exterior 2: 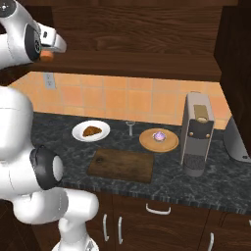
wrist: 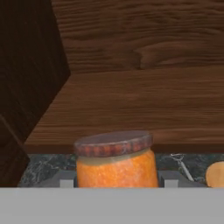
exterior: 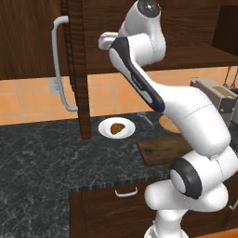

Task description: From the different types of pastries on the counter, select a croissant and place it on the cutting board. Then retrieve a jar of jam from the cabinet and place it alongside the croissant on the cutting board.

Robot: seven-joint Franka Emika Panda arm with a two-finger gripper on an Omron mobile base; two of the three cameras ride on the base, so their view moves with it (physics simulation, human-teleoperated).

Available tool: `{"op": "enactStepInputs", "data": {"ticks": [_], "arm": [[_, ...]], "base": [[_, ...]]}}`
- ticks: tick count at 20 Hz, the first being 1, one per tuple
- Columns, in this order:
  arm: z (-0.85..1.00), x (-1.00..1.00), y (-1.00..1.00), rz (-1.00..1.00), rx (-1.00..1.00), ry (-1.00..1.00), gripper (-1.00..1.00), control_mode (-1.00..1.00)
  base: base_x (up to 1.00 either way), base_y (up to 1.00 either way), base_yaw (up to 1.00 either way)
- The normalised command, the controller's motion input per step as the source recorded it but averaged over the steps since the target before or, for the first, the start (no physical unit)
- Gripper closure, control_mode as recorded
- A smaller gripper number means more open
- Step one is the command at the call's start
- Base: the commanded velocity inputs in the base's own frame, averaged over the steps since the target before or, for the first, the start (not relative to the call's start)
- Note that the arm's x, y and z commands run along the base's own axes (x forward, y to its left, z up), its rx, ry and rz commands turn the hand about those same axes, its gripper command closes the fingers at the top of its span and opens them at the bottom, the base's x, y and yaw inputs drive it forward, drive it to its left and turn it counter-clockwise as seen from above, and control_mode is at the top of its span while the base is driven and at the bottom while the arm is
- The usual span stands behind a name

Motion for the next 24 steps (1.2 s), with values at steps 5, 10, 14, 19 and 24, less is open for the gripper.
{"op": "enactStepInputs", "data": {"ticks": [5,10,14,19,24], "arm": [[0.0,-1.0,-0.66,0.29,0.0,-0.03,1.0,-1.0],[0.0,-1.0,-0.59,0.32,0.0,0.0,1.0,-1.0],[0.0,-0.97,-0.31,0.25,0.0,0.0,1.0,-1.0],[-0.06,-0.99,-0.28,0.27,0.0,0.0,1.0,-1.0],[-0.22,-0.99,-0.18,0.22,0.0,0.0,1.0,-1.0]], "base": [[0.0,0.0,0.0],[0.0,0.0,0.0],[0.0,0.0,0.0],[0.0,0.0,0.0],[0.0,0.0,0.0]]}}
